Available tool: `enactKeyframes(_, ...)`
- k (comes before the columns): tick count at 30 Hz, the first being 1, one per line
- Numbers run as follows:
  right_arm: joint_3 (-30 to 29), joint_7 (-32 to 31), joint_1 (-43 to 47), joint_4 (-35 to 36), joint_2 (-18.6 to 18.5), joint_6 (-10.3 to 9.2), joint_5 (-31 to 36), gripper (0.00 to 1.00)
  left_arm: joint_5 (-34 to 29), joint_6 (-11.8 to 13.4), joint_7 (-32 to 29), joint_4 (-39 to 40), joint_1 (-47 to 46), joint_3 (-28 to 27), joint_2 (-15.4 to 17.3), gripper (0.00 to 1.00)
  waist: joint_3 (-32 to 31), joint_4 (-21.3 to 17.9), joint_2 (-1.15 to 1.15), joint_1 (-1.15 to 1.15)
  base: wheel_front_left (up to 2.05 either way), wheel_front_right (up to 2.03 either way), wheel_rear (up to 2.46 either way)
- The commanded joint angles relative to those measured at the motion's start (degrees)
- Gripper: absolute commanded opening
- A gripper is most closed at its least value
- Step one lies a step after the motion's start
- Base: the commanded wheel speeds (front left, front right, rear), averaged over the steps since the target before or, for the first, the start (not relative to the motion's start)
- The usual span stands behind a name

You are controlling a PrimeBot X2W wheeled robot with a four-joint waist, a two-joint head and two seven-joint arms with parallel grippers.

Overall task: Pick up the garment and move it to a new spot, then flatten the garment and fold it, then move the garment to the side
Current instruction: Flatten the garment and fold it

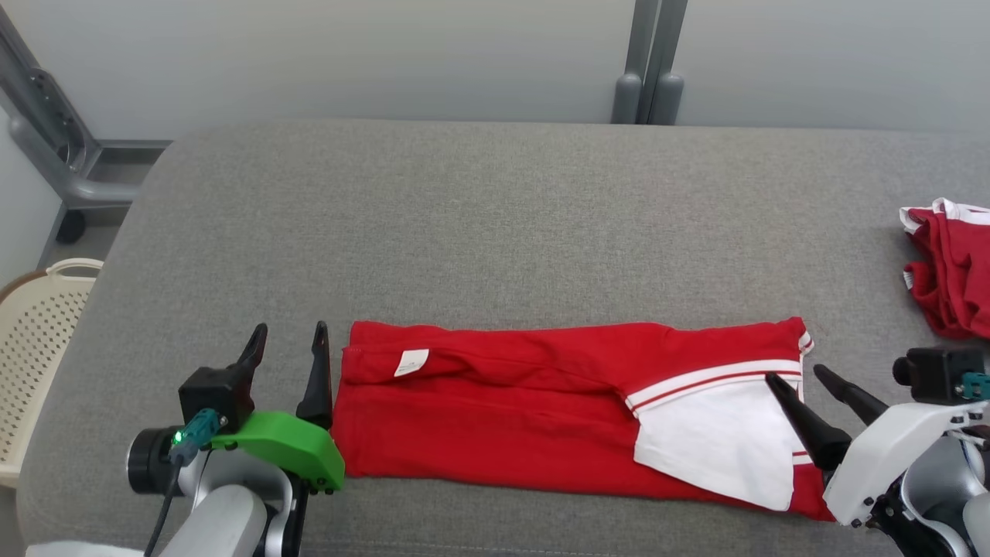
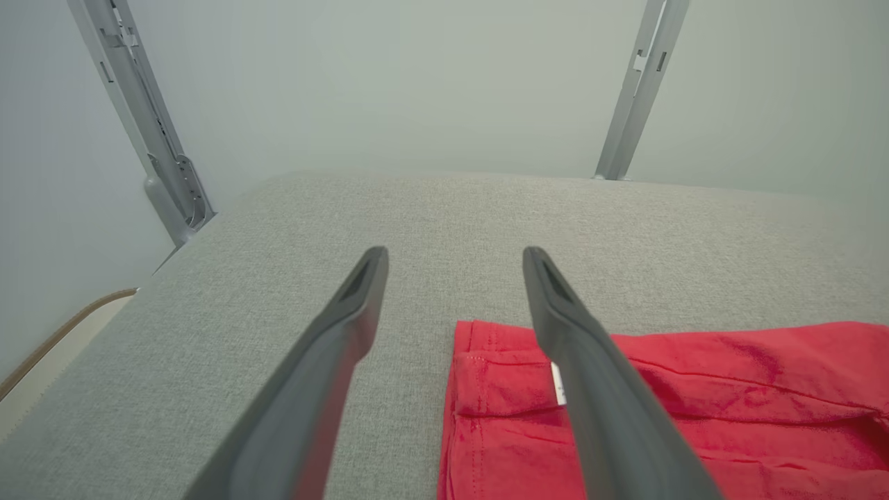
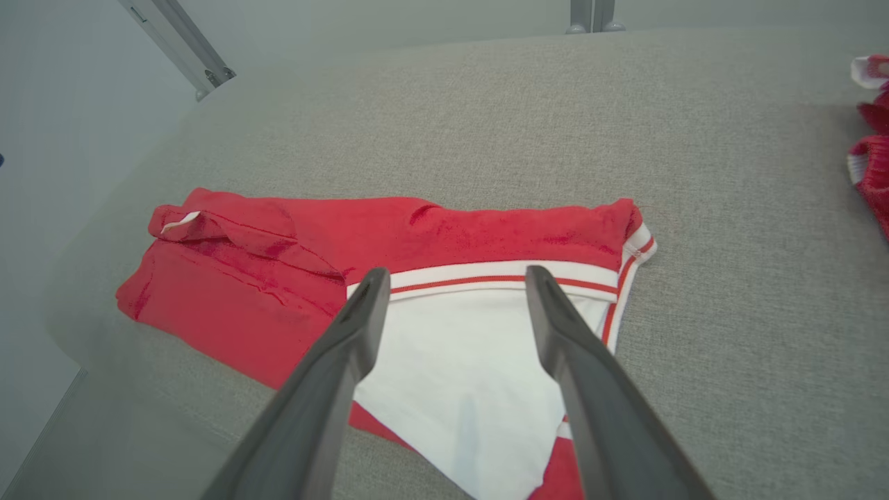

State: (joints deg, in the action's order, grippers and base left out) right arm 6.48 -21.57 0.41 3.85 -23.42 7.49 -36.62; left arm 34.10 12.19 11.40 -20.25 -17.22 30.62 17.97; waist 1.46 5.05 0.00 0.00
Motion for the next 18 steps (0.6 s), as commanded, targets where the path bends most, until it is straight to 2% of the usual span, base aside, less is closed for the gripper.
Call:
enactKeyframes(1, -2.45, 3.35, 1.21, -1.44, 3.12, -0.01, 1.90, 1.00, 0.81, 0.08, 1.69, 0.45, 2.29, -1.13, -0.31, 1.00, -1.94, 0.31, 0.00, 0.00, 0.00, 0.00, 0.00)
enactKeyframes(4, -5.51, 7.67, 1.64, -2.85, 7.60, -0.01, 4.38, 1.00, 0.92, 0.46, 2.90, 0.87, 4.27, -2.33, -0.43, 1.00, -2.84, 0.36, 0.00, 0.00, 0.00, 0.00, 0.00)
enactKeyframes(5, -5.51, 7.67, 1.64, -2.85, 7.60, -0.01, 4.38, 1.00, 0.92, 0.46, 2.90, 0.87, 4.27, -2.33, -0.43, 1.00, -2.84, 0.36, 0.00, 0.00, 0.00, 0.00, 0.00)
enactKeyframes(11, -10.15, 15.14, 1.93, -5.00, 14.89, -0.01, 8.35, 1.00, 0.67, 0.57, 3.87, 3.80, 8.25, -6.90, -0.93, 1.00, -4.02, 0.20, 0.00, 0.00, 0.00, 0.00, 0.00)
enactKeyframes(18, -10.67, 20.86, 2.10, -7.99, 18.77, -0.01, 11.18, 1.00, -1.65, -1.01, 3.77, 7.24, 13.46, -13.12, -1.76, 1.00, -4.99, -0.35, 0.00, 0.00, 0.00, 0.00, 0.00)
